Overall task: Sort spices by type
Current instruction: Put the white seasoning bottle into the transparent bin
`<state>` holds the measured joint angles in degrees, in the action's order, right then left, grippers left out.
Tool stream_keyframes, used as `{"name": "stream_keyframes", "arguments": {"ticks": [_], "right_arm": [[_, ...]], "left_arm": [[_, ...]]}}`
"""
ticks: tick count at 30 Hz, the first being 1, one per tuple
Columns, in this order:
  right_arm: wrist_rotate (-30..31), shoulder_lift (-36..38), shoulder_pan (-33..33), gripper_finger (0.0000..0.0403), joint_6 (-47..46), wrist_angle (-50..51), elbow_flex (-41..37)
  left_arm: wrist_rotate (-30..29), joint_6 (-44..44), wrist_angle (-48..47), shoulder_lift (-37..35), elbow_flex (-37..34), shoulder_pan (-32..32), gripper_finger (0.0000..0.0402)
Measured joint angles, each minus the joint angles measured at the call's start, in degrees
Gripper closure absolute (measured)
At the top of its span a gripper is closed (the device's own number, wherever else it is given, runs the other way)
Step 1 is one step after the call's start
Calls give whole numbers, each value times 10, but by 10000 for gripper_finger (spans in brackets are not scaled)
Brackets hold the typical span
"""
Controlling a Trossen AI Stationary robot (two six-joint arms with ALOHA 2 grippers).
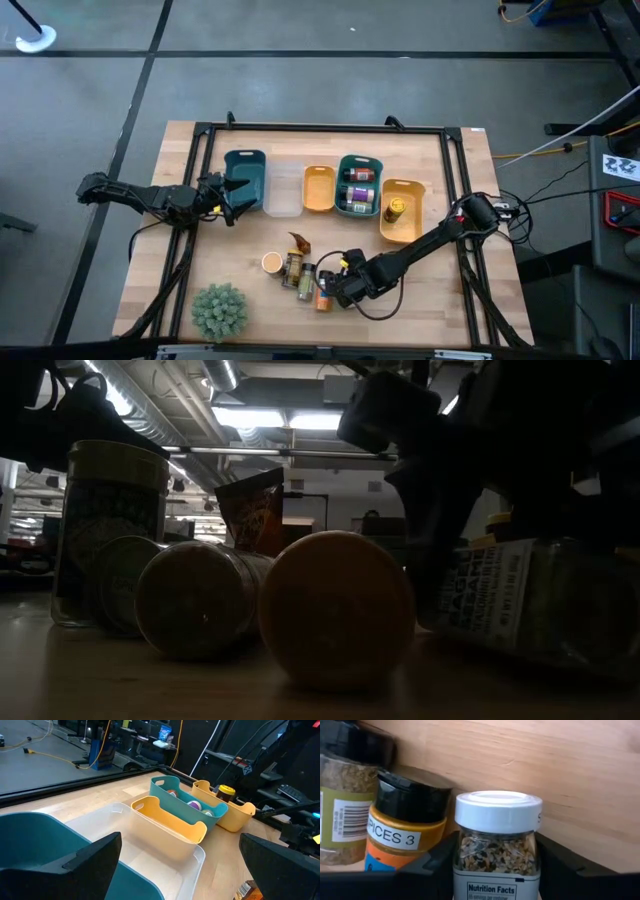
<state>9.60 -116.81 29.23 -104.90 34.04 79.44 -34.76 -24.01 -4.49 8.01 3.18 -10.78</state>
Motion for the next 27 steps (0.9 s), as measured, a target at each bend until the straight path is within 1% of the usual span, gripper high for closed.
{"name": "stream_keyframes", "arguments": {"ticks": [3,9,14,17,19,25,27], "right_arm": [[6,3,-3,199,5,11,1],[29,25,-13,199,51,91,33],[83,49,-24,199,97,146,65],[133,65,-32,199,140,167,89],[178,74,-39,199,173,183,102],[342,80,-68,199,322,182,129],[391,80,-83,198,380,160,130]], "left_arm": [[0,0,0,0,0,0,12],[0,0,0,1,0,0,12],[0,0,0,4,0,0,12],[0,0,0,4,0,0,12],[0,0,0,4,0,0,12],[0,0,0,4,0,0,12],[0,0,0,4,0,0,12]]}}
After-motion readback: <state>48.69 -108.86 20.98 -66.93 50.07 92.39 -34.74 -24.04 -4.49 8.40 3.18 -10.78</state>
